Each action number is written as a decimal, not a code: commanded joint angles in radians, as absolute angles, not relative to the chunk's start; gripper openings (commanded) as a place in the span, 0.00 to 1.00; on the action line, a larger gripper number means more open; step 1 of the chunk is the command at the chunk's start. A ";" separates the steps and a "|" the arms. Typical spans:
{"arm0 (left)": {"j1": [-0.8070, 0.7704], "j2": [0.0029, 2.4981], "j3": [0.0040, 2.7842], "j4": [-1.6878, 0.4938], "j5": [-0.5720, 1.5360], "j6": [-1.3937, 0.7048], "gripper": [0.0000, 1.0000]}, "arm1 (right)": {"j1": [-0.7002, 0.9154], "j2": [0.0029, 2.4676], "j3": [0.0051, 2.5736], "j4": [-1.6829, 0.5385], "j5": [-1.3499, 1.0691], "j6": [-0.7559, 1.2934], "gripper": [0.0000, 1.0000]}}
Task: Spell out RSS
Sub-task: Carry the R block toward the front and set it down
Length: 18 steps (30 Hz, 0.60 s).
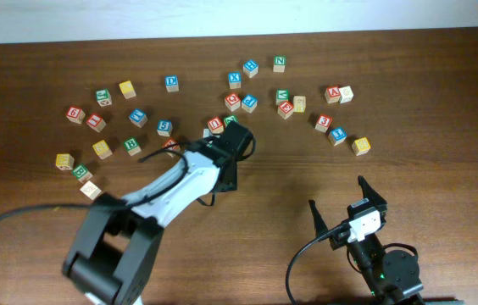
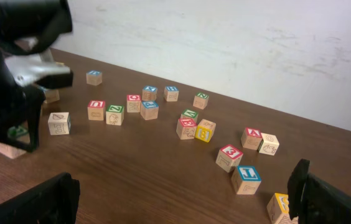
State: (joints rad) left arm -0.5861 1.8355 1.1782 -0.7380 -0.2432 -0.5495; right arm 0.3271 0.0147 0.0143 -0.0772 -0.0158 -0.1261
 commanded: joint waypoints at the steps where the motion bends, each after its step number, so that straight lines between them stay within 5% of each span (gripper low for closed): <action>1: -0.590 1.797 1.163 -0.705 -0.240 -0.553 0.00 | 0.328 0.006 0.006 -0.078 -0.004 -0.111 0.98; 18: -0.607 1.901 1.163 -0.613 -0.204 -0.612 0.06 | 0.328 0.006 0.006 -0.078 -0.004 -0.112 0.98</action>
